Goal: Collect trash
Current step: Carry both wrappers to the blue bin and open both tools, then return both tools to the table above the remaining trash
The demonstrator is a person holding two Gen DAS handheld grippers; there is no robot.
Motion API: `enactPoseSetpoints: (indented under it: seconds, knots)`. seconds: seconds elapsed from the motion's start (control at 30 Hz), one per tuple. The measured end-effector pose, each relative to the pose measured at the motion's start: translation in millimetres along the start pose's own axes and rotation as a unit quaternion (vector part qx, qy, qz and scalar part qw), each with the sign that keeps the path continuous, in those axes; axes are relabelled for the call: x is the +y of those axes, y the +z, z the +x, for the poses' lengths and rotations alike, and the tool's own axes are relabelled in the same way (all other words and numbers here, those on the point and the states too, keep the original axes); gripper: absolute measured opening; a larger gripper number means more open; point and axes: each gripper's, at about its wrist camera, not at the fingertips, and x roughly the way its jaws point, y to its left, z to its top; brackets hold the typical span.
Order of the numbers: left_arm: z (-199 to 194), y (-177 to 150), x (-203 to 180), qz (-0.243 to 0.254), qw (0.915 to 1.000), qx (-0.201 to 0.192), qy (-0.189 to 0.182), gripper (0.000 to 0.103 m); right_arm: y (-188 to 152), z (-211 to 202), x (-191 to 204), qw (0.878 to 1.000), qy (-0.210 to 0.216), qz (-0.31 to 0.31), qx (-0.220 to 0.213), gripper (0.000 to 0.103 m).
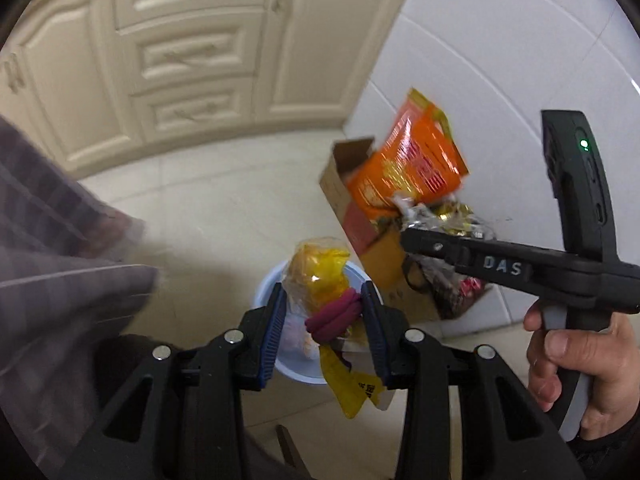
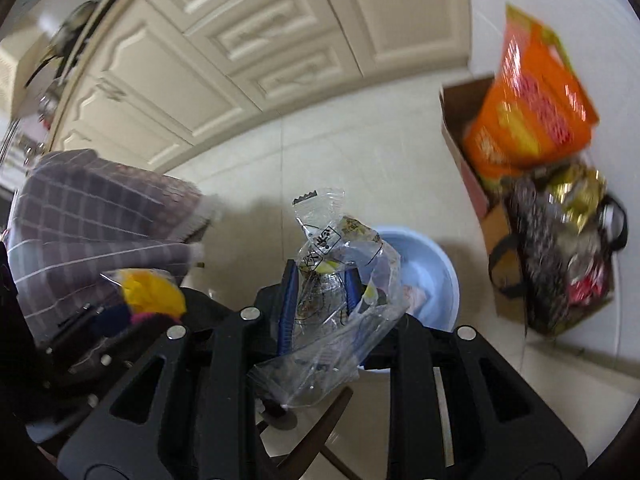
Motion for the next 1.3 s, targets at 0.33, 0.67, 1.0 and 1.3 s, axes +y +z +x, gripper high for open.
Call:
enactPoseSetpoints:
  seconds: [0.33, 0.67, 1.0, 1.3]
  knots:
    - [32, 8, 0, 0.016, 0.9992, 0.030, 0.018, 0.091, -12, 26, -36, 0.997, 0.000, 0.063, 0.034, 0.074]
    - [-34, 18, 6, -0.006, 0.9972, -0.045, 0.058, 0.093, -13, 8, -18, 0.998, -0.022, 0.052, 0.008, 0.097]
    - [-129, 16, 6, -0.018, 0.9859, -0.144, 0.084, 0.093, 2, -54, 57, 0.998, 0.007, -0.009, -0.066, 0.097]
    - [-233, 4, 37, -0.054, 0.9580, -0.239, 0.149, 0.094, 12, -115, 171, 0.982, 0.067, -0.110, -0.136, 0.097]
